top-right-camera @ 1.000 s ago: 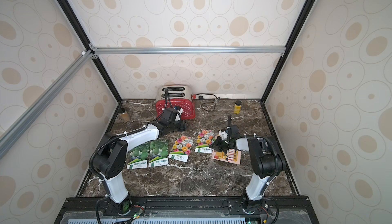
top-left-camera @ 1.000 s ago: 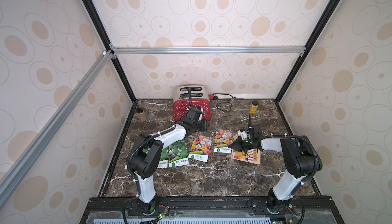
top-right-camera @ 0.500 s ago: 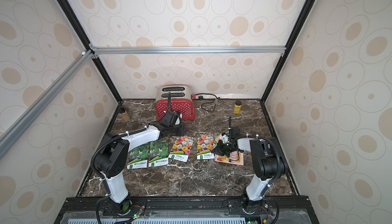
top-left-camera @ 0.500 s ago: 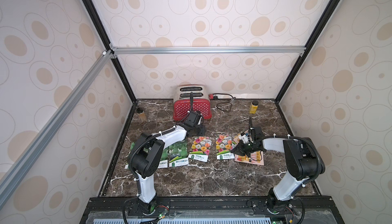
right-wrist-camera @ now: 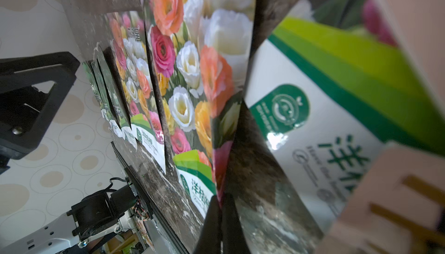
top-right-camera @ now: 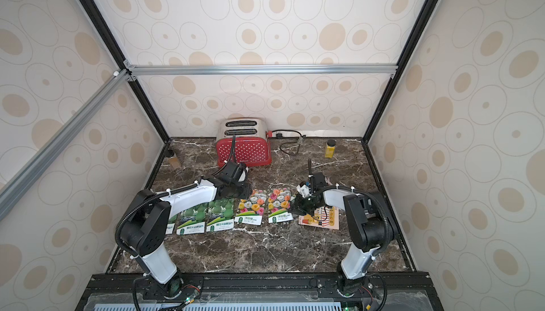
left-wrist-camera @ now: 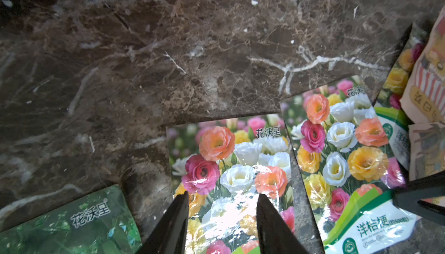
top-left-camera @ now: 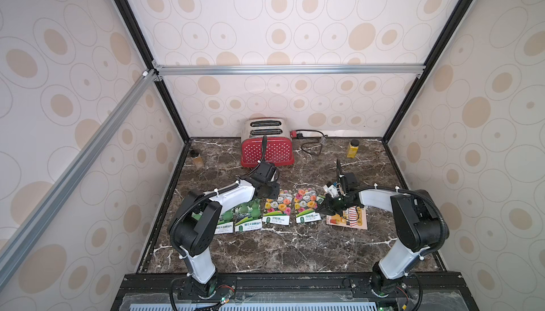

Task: Arrange the seed packets in a row
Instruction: Place the seed packet at the center of the board.

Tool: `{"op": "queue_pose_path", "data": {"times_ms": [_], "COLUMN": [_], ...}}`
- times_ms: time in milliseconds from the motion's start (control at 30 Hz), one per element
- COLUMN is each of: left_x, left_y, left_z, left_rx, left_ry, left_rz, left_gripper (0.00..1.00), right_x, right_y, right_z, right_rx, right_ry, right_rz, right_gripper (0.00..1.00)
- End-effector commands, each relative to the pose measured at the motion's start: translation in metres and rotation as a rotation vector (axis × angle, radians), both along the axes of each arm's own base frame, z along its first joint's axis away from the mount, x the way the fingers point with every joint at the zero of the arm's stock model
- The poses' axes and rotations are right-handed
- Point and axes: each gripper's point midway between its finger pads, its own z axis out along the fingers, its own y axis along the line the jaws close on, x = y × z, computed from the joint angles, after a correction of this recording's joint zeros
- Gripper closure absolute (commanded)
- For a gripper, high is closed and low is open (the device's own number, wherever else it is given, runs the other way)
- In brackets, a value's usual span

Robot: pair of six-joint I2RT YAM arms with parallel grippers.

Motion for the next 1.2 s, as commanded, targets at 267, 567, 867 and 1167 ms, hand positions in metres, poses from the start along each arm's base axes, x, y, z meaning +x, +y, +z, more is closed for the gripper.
{"op": "queue_pose_path", "data": {"times_ms": [267, 567, 867, 1167], "left_x": [-0.008, -0.005, -0.005, -0.004], "left_y": [0.001, -0.005, -0.006, -0.009], "left_z": [0.009, 0.01, 0.003, 0.005], "left_rx": [0.011, 0.002, 0.003, -0.007], "left_ry": [-0.016, -0.017, -0.005, -0.009], "left_rz": [-0.012, -0.016, -0.018, -0.019], "left_gripper": [0.53, 0.54, 0.54, 0.54], "right_x": [0.012, 0.009, 0.006, 0.0], "right_y": [0.01, 0.024, 0.017, 0.013], "right_z": [-0.001, -0.01, -0.005, -0.007], "right_rx": [-0.031, -0.041, -0.073, -0.079], "right_ry": [0.011, 0.028, 0.004, 0.004], "right_rz": [0.029, 0.077, 0.064, 0.046], "right_gripper": [1.0, 1.0, 1.0, 1.0]}}
